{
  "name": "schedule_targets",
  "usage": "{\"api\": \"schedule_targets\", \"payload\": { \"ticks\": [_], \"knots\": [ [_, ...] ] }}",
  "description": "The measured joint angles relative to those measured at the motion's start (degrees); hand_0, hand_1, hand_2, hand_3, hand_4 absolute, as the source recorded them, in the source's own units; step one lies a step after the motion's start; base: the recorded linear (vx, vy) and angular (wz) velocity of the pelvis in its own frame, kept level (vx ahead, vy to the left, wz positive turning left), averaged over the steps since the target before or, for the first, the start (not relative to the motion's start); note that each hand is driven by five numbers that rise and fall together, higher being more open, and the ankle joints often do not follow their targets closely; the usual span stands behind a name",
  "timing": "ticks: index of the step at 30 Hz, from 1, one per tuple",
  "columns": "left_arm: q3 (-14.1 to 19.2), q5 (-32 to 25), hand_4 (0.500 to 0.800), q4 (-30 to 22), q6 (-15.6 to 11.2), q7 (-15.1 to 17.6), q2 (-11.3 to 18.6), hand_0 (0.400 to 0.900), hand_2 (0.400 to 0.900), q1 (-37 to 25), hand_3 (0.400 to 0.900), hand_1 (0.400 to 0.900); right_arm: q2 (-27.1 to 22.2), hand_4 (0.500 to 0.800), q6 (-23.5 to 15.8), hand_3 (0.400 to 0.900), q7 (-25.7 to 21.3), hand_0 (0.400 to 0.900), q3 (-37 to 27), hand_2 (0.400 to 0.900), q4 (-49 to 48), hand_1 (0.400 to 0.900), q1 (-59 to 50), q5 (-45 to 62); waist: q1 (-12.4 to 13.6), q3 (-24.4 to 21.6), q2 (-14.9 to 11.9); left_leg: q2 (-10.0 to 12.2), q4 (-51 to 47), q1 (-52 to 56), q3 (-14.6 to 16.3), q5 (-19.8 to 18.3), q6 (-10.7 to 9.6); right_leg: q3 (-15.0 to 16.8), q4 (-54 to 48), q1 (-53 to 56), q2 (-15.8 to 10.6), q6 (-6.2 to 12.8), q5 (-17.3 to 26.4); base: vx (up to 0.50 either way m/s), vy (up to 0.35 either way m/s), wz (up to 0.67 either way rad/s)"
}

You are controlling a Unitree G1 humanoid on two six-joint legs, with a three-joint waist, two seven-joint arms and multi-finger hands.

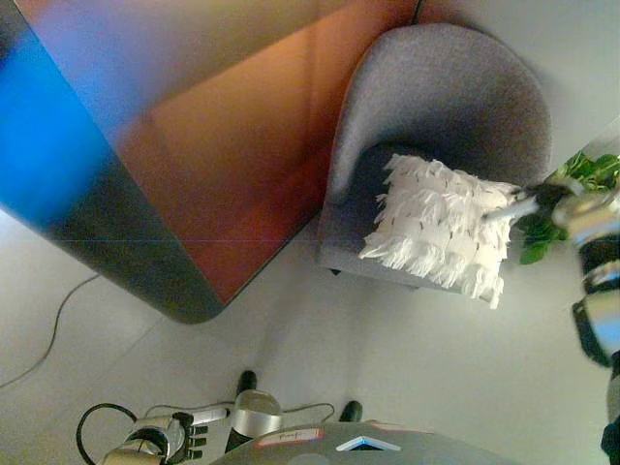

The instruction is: Pick up the pillow and put it on the sofa.

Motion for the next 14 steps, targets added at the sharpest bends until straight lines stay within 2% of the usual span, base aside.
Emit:
{"api": "schedule_targets", "payload": {
  "ticks": [6,11,14],
  "knots": [
    [-1.4,-0.1,0.8,0.1,-0.1,1.0,-1.2,0.9,0.9,-0.6,0.9,0.9,12.2,0.8,-0.7,0.9,-2.3,0.9,-0.9,0.9,1.5,0.9,17.8,3.3,-3.2,-1.9,3.1,-0.1,0.0,0.9,1.0,0.0,0.1,0.9,0.0,0.4,-0.1,0.24,0.2,-0.03,0.058,0.0],
    [-1.4,-0.1,0.8,0.2,-1.4,1.7,-3.4,0.9,0.9,-2.1,0.9,0.9,17.5,0.8,-3.7,0.9,-6.0,0.9,-3.3,0.9,3.7,0.9,28.5,4.3,-3.6,-2.1,3.3,-0.1,-0.6,2.2,1.4,-0.5,0.5,1.3,0.0,1.6,-0.2,0.28,0.1,-0.01,0.073,0.0],
    [-1.5,0.0,0.8,1.2,-2.4,1.8,-4.7,0.9,0.9,-2.1,0.9,0.9,20.0,0.8,-4.5,0.9,-7.8,0.9,-3.4,0.9,4.3,0.9,31.7,4.3,-5.1,-2.1,3.3,-0.1,-0.6,2.3,2.1,-1.5,0.8,1.4,0.0,1.8,-0.3,0.31,-0.1,0.0,0.036,-0.02]
  ]
}}
